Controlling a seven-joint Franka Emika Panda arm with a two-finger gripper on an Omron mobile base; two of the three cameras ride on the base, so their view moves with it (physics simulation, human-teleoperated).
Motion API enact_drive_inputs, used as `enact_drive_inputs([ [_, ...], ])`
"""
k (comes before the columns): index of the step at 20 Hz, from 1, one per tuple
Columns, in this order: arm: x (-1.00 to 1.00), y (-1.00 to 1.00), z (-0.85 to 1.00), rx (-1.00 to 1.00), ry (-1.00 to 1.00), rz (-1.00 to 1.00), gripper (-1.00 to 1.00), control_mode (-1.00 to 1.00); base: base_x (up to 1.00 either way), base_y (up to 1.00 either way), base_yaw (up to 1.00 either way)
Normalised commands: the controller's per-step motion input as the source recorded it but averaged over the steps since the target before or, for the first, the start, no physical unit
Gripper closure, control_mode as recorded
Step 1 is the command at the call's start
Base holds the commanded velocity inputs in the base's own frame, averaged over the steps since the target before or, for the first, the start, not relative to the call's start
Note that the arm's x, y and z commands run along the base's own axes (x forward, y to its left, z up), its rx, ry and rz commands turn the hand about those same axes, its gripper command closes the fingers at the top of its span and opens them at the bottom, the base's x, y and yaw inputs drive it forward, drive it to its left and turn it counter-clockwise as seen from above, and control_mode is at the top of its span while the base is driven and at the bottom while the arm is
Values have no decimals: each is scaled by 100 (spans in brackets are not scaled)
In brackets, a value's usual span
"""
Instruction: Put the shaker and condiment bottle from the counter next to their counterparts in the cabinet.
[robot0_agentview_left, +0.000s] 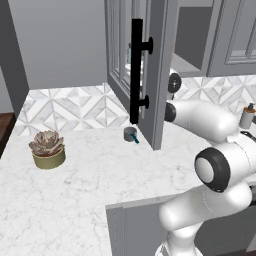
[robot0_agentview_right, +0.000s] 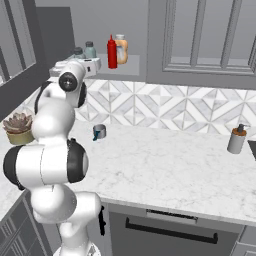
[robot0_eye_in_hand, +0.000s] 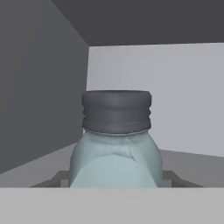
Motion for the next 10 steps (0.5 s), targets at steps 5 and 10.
enact_drive_inputs([
  [5, 14, 0, -4, 0, 0, 0, 100, -100, 0, 0, 0],
  [10, 13, 0, -4, 0, 0, 0, 100, -100, 0, 0, 0],
])
